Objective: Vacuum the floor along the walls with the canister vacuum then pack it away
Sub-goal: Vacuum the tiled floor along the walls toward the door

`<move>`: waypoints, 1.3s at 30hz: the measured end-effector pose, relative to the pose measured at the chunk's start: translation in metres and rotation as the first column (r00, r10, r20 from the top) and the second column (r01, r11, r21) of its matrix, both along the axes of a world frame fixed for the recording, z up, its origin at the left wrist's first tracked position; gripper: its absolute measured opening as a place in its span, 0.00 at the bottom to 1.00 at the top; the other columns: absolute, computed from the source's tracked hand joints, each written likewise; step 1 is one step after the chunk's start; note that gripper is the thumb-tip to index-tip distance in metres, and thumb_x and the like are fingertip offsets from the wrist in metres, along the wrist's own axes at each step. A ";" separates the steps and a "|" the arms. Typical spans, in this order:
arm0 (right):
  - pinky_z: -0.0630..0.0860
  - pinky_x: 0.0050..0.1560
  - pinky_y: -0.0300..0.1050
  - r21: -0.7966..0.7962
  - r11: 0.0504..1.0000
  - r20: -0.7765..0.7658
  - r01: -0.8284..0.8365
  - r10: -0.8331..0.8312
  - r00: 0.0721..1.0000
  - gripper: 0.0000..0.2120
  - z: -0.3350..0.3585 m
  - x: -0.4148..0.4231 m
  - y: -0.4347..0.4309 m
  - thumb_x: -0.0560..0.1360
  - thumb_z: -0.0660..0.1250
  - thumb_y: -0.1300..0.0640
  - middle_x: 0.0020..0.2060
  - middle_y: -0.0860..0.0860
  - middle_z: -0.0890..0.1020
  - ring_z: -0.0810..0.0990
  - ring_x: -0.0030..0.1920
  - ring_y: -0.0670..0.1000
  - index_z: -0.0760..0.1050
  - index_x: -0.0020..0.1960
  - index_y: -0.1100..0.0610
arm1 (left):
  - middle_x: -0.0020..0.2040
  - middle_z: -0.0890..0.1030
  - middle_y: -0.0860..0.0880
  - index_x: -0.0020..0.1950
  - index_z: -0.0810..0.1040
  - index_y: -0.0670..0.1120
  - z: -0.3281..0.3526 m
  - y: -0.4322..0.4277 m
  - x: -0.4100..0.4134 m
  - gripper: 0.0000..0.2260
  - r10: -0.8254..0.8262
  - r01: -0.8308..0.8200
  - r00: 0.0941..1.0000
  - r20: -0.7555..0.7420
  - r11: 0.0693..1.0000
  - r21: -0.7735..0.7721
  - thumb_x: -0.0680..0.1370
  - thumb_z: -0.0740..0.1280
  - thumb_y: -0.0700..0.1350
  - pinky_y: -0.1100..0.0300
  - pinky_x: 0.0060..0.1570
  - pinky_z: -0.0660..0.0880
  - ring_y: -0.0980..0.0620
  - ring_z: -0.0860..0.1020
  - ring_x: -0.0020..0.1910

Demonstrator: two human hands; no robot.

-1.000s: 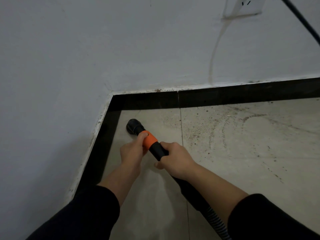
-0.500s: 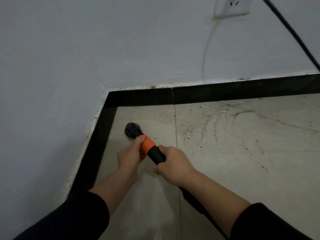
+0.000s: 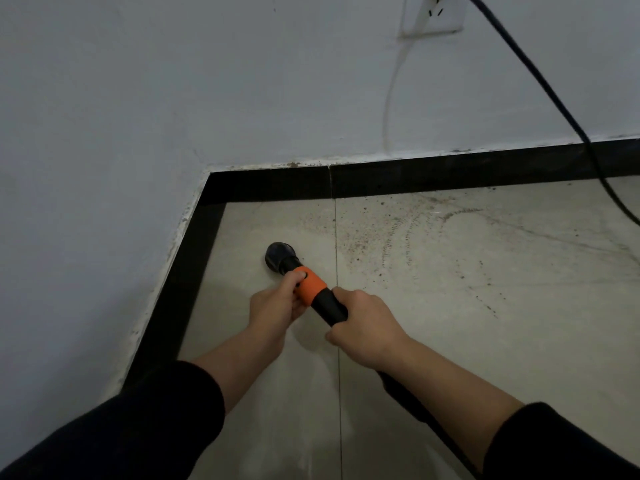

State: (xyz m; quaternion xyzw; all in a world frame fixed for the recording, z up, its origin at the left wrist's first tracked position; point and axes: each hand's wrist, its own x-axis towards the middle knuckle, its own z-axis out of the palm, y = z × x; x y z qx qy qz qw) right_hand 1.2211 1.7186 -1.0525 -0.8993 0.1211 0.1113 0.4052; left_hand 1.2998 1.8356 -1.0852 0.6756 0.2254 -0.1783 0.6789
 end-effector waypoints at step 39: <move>0.65 0.30 0.40 0.053 0.986 0.065 0.160 -0.163 0.984 0.08 -0.022 0.056 -0.034 0.69 0.65 0.65 0.33 0.50 0.72 0.70 0.32 0.50 0.69 0.45 0.56 | 0.47 0.82 0.40 0.39 0.76 0.41 -0.021 -0.056 0.073 0.12 -0.063 0.061 0.995 0.077 0.998 0.026 0.74 0.73 0.48 0.53 0.49 0.79 0.46 0.81 0.47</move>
